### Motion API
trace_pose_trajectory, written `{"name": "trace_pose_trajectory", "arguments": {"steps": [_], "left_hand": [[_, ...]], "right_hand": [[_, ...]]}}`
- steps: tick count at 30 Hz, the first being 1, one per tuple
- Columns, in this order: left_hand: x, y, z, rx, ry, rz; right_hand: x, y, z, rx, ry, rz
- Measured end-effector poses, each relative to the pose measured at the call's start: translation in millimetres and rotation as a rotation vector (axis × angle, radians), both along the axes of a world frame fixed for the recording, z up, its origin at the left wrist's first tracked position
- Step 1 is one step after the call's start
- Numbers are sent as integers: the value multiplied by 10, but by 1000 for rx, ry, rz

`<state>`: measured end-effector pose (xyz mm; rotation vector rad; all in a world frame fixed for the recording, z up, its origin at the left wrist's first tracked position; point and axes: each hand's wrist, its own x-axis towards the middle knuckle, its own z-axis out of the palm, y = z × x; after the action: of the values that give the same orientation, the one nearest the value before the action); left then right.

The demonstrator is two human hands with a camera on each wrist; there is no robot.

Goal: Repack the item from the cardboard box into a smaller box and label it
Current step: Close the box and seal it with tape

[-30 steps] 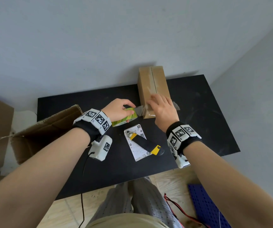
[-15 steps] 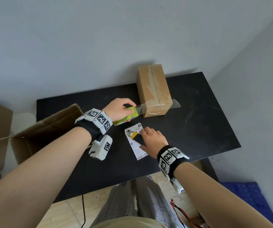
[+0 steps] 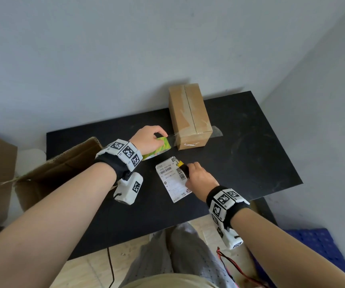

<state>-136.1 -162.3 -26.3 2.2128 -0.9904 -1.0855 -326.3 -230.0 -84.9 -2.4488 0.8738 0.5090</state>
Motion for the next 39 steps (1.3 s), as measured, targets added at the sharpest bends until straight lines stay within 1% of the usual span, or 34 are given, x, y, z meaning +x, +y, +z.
{"name": "trace_pose_trajectory", "arguments": {"steps": [3,5,6,10,13,17,20,28,34,39], "left_hand": [[-40,-50,56,25,-101,19],[-64,-87,83,36,-166,40],[-76,-98,94,39,-191,48],[-81,-125,94,18,-279,60],[-71,-127,71,13,-303,65],[-72,-114,42,-9,-311,84],[-75,-109,20,-22,-308,107],[-124,-95,-22,-49,-292,174],[-160,-101,-54,-30,-285,218],[-195,-116,-83,-43,-258,232]], "right_hand": [[-123,-70,198,69,-66,-57],[-128,-124,323,86,-92,-88],[-112,-148,386,126,-103,-120],[6,-199,557,405,-194,-318],[80,-215,652,453,-190,-306],[150,-212,765,345,-118,-193],[221,-173,768,248,-58,-119],[309,-57,714,138,-13,-84],[323,-13,766,66,-37,-83],[338,-1,816,15,16,-39]]}}
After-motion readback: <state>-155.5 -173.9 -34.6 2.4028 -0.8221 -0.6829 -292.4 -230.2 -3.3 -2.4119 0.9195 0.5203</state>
